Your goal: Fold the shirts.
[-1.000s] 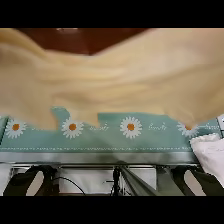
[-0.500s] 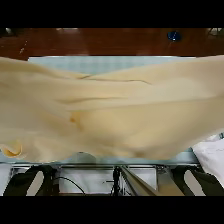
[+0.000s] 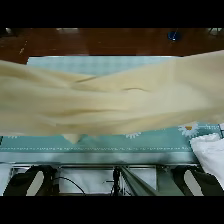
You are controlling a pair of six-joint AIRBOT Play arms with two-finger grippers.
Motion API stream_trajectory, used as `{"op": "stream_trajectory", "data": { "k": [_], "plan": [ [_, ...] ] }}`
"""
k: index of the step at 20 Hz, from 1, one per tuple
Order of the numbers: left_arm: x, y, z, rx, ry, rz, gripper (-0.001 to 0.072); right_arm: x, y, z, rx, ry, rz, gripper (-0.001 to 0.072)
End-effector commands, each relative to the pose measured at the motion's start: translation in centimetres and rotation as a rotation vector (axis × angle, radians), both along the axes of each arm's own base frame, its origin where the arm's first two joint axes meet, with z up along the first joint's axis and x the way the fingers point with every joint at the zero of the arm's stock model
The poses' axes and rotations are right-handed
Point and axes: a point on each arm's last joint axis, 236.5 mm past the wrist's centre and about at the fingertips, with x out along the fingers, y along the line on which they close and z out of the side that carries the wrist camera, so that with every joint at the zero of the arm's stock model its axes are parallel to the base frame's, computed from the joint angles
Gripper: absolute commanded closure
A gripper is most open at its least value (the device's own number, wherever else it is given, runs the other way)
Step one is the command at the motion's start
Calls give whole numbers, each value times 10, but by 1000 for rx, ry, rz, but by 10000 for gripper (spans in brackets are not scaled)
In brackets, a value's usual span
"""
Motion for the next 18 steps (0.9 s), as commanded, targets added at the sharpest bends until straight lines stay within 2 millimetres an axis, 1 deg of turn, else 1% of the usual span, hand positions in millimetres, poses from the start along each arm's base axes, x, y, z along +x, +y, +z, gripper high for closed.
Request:
{"op": "stream_trajectory", "data": {
  "k": [1, 2, 3, 4, 5, 6, 7, 9, 10, 11, 12, 14, 16, 18],
  "plan": [
    [-3, 0, -13, -27, 70, 6, 683, -13, -15, -17, -4, 70, -74, 697],
    [-3, 1, -22, -32, 112, 16, 683, -16, -18, -35, -3, 159, -81, 698],
    [-3, 6, -34, -19, 162, 41, 683, -15, -19, -41, 1, 182, -83, 698],
    [-5, 14, -51, -1, 233, 87, 683, -15, -20, -43, 0, 190, -89, 698],
    [-4, 20, -61, 15, 269, 126, 683, -13, -22, -45, 2, 199, -93, 698],
    [-1, 24, -64, 30, 274, 148, 682, -7, -24, -53, 7, 229, -94, 698],
    [4, 28, -69, 44, 289, 168, 683, 1, -26, -66, 12, 277, -90, 698],
    [20, 38, -82, 77, 336, 196, 682, 20, -33, -102, 23, 402, -80, 698],
    [32, 44, -91, 97, 366, 196, 682, 37, -38, -122, 27, 466, -72, 698],
    [48, 48, -100, 100, 394, 181, 682, 59, -46, -139, 33, 510, -76, 698],
    [67, 51, -111, 83, 433, 156, 682, 82, -52, -155, 41, 540, -72, 698],
    [110, 47, -134, -1, 504, 73, 681, 130, -59, -182, 81, 597, -54, 698],
    [154, 38, -152, -124, 545, -28, 681, 171, -50, -207, 151, 643, 13, 697],
    [200, 34, -171, -222, 578, -88, 681, 204, -38, -230, 228, 681, 82, 698]
  ]
}}
